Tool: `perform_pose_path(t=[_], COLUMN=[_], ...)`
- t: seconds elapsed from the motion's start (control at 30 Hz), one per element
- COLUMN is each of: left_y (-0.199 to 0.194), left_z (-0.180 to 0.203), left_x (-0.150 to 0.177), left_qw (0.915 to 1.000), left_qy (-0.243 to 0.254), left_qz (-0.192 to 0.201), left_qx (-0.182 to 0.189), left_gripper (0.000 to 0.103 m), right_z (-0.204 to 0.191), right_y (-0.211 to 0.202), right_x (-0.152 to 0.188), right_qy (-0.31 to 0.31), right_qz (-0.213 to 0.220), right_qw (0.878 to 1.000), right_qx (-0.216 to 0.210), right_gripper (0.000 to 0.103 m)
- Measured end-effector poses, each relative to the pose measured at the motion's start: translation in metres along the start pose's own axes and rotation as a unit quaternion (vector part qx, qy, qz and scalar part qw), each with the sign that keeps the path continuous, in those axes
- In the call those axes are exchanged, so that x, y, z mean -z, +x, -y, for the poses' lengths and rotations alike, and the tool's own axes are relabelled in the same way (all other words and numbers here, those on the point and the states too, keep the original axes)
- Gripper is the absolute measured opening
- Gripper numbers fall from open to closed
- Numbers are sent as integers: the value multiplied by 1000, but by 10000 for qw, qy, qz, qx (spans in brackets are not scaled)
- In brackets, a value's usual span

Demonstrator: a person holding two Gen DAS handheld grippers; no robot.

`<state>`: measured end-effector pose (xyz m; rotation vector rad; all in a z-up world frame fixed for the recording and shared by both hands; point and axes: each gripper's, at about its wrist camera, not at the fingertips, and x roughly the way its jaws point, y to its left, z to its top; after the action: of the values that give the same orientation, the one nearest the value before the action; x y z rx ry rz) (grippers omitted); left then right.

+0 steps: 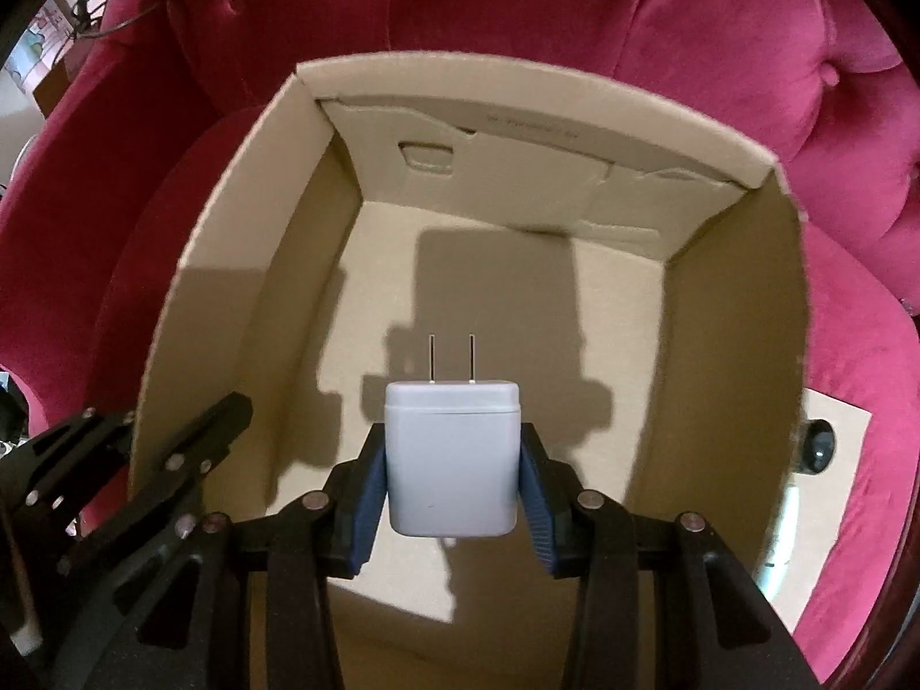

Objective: Organize rigid objects
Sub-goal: 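Carry the white charger with the right gripper into the box, then lower the charger onto the box floor and open the right gripper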

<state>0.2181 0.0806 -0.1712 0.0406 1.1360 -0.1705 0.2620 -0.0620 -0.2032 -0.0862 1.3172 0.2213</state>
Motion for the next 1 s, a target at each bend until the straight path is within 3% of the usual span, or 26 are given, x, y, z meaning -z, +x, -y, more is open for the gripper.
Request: perform_pose_path(t=[0.37, 0.73, 1.0], left_y=[0, 1, 0], left_z=[1, 1, 1], left_x=[0, 1, 1], left_qw=[10000, 10000, 10000], left_qy=[7, 28, 18], left_qz=[-10, 7, 3], left_qx=[-2, -2, -4], left_gripper=[15, 15, 15], right_z=[8, 9, 2], right_y=[34, 39, 18], right_x=[-3, -12, -6], right_qy=[182, 151, 81], right_qz=[-405, -408, -226], right_qw=[9990, 9991, 9997], right_qx=[-36, -2, 59], right_gripper=[46, 47, 47])
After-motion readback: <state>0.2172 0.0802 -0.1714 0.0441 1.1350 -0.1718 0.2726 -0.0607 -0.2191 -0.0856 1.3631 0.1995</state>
